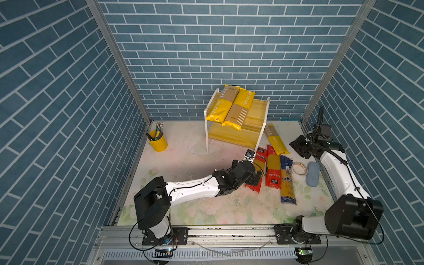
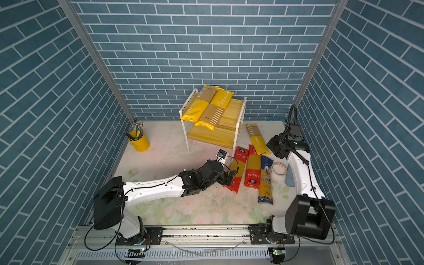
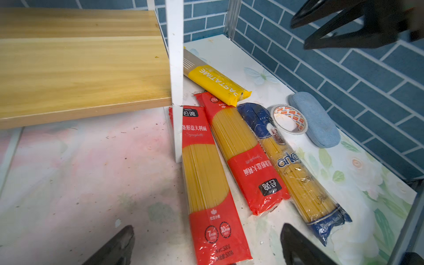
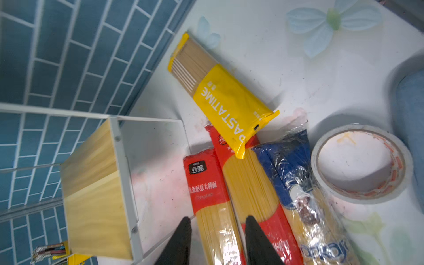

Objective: Arrange pasta packages on shelves
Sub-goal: Move the pasta bag from the pasta bags.

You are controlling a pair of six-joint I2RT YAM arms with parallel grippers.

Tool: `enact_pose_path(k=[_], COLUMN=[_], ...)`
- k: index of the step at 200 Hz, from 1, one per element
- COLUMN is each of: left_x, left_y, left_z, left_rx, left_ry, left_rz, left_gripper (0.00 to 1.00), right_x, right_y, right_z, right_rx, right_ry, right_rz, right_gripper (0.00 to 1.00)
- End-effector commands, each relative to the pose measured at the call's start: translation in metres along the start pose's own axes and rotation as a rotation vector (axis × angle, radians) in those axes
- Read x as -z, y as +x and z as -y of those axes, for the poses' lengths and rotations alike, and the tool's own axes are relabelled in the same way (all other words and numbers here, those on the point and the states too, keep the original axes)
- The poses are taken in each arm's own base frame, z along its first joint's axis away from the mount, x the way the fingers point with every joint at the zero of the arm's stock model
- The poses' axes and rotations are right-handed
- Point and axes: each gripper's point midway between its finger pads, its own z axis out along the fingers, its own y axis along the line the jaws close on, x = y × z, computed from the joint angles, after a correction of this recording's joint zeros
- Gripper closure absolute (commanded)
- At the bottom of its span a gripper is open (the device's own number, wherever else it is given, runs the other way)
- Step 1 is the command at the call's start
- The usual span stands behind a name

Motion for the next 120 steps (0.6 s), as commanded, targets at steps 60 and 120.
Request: enact_pose_path(k=[60, 120], left_x=[-0.005, -0.004], left_y=[0.013, 0.017], left_z=[-0.001, -0.008], left_rx=[0.128, 0.168], left_ry=[0.076, 0.086], left_rz=[-0.010, -0.011], left_gripper=[0.00, 0.01], right_x=[-0.093, -0.136], right_y=[-0.044, -0.035], right_z=[0.062, 0.069], right_rx=[-0.151, -0.243], right_ry=[0.123, 0.011], right_rz=[0.005, -0.041], right_gripper=[0.49, 0.49])
